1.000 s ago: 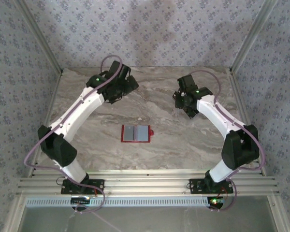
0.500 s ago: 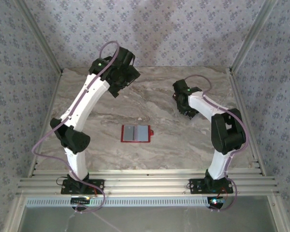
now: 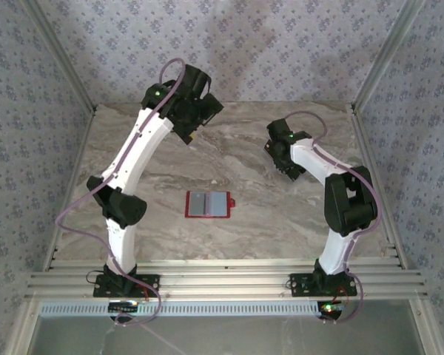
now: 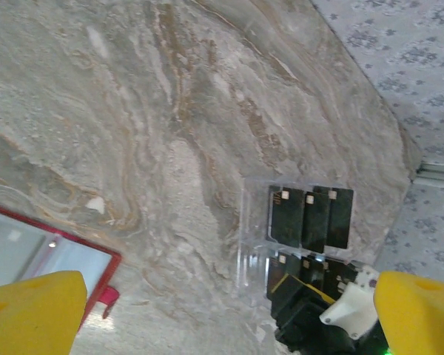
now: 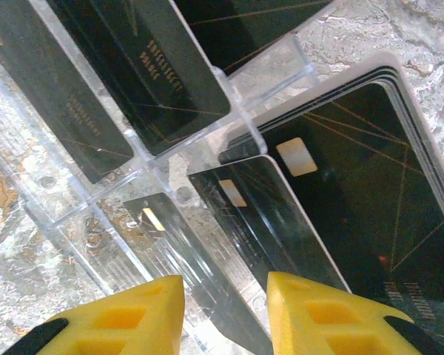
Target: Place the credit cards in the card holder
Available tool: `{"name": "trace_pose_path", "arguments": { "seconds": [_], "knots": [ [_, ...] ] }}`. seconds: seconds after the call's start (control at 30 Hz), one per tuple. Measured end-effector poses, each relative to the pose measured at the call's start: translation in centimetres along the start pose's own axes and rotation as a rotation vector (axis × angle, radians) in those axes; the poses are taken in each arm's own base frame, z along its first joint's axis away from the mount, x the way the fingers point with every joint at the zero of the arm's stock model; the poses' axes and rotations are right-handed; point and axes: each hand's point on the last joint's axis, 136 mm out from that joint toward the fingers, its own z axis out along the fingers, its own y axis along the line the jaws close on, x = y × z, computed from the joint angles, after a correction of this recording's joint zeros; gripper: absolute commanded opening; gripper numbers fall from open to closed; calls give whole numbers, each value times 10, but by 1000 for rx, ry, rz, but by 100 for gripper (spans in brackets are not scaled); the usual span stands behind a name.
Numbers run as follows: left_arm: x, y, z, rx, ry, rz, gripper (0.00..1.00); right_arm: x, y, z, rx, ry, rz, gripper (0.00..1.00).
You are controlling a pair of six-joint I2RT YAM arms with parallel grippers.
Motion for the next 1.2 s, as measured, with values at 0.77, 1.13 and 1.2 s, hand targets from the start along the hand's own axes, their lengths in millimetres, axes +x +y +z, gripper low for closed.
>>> {"name": "trace_pose_path", "arguments": {
  "seconds": [0.77,1.13,1.2],
  "knots": [
    [16,-9,19,21,101,-24,100,4,11,10,-20,25,-40,10],
    [21,-27,10,101,143,-32,100,3,16,8,-43,25,-44,0],
    [24,-28,9,105,158,-32,100,2,17,7,-49,26,-44,0]
  ]
}}
